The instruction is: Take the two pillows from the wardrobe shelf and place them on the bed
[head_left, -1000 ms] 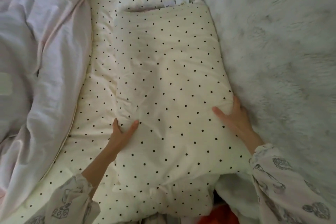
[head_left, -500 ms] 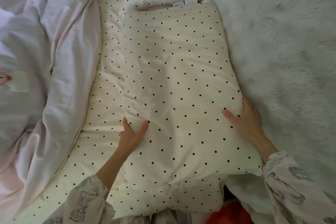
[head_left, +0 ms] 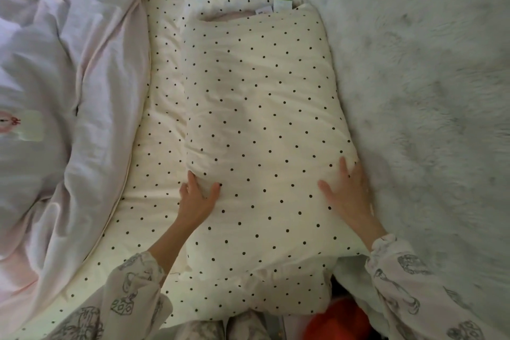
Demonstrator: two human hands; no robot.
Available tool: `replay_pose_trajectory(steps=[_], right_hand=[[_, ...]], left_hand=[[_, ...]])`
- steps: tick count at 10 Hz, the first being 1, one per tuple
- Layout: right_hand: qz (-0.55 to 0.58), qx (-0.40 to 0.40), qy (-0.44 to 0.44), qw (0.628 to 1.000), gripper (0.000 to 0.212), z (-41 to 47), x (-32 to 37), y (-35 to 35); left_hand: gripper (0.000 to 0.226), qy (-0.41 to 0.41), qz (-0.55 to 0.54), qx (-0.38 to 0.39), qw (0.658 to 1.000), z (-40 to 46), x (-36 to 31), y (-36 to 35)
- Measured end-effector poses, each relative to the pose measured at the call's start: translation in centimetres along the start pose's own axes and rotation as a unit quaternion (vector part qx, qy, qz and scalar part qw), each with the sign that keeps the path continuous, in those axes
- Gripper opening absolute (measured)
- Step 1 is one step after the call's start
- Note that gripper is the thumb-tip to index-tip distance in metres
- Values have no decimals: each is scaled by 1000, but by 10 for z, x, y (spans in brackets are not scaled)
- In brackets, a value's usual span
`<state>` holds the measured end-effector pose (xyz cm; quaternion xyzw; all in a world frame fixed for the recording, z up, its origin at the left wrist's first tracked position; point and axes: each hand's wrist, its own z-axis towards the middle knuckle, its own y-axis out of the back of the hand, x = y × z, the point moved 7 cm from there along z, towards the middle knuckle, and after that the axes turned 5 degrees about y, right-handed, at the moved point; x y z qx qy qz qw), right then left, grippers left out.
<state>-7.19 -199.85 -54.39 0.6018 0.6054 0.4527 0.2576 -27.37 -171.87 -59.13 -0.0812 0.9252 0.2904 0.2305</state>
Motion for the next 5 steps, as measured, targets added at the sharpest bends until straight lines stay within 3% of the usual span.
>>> replay_pose_trajectory(steps=[1, 2, 3, 4, 5], right_hand=[[-47, 28, 18, 998, 80, -12, 10, -18], [-66, 17, 28, 997, 75, -18, 14, -28], [-76, 26, 23, 996, 73, -24, 16, -31], [-31, 76, 6, 997, 74, -23, 18, -26], [196, 140, -10, 971, 68, -14, 25, 3]], left_hand=[[86, -80, 92, -31, 992, -1, -20, 2], [90, -189, 247, -26, 950, -5, -47, -17], [97, -218, 355, 12, 909, -8, -55, -41], [101, -195, 393, 21, 898, -4, -51, -46], [102, -183, 406, 17, 895, -3, -52, -45]])
